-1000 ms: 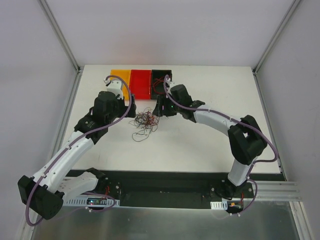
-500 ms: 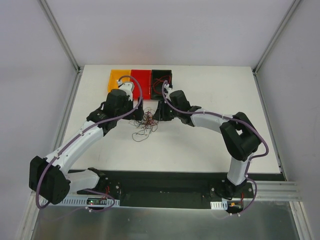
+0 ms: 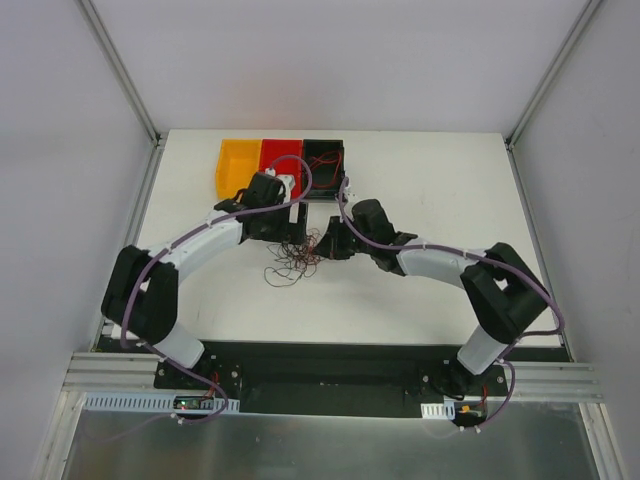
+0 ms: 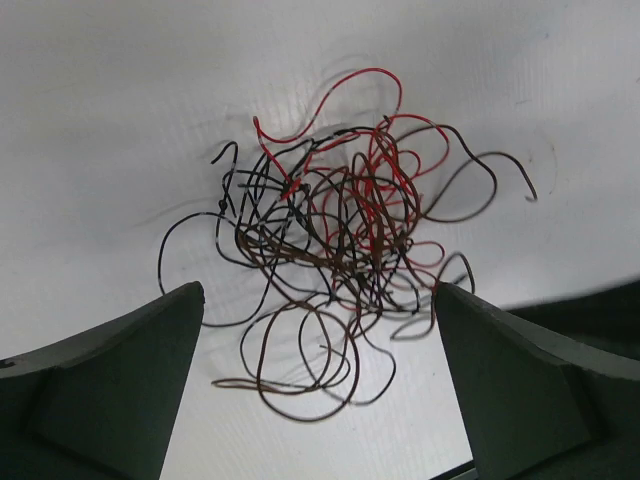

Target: Untangle the cables

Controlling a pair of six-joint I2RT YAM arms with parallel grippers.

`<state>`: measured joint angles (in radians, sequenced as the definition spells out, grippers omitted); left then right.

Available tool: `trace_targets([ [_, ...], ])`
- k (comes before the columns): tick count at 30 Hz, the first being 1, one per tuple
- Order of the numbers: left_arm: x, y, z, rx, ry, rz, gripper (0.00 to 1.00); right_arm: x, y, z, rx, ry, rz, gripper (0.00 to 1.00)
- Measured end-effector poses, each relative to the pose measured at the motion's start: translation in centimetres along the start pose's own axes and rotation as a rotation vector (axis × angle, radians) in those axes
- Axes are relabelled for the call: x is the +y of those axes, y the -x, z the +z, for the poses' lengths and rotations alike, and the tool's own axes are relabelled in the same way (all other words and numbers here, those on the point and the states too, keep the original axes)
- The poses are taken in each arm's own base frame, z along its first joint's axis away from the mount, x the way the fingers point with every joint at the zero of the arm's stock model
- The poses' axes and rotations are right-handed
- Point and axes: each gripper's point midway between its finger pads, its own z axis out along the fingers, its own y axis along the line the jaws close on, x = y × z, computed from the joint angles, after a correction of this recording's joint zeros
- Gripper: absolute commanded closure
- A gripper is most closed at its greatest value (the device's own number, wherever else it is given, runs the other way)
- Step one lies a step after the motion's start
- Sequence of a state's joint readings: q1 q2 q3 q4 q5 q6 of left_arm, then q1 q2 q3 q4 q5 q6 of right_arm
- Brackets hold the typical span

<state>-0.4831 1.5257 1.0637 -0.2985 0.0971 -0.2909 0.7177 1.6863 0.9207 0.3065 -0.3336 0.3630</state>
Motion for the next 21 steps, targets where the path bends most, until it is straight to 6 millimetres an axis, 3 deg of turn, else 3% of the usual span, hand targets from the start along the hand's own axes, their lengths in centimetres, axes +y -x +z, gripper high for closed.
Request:
trace_targets([
  [3,-0.2,-1.2,2.2,0.081,-0.02,-0.018,0.02,2.1,-0.5,-0.9,-0.009,0.058,-0.013,1.0],
  [6,-0.2,-2.6,4.1,0.156,-0.031,-0.031,0.12,4.1,-0.7,-1.9,-0.023,0.109,-0.034,1.0],
  [11,0.5,-4.4,5.7,0.24,-0.005,-0.048,0.25,5.7,0.2,-4.1,-0.071,0.132,-0.063,1.0],
  [16,1.1,-4.6,5.6,0.253,0.034,-0.045,0.44,7.2,2.8,-9.3,-0.182,0.085,-0.143,1.0],
  [21,2.0,-4.2,5.4,0.24,0.085,-0.03,0.5,11.6,8.3,-16.9,-0.396,0.085,-0.262,1.0],
])
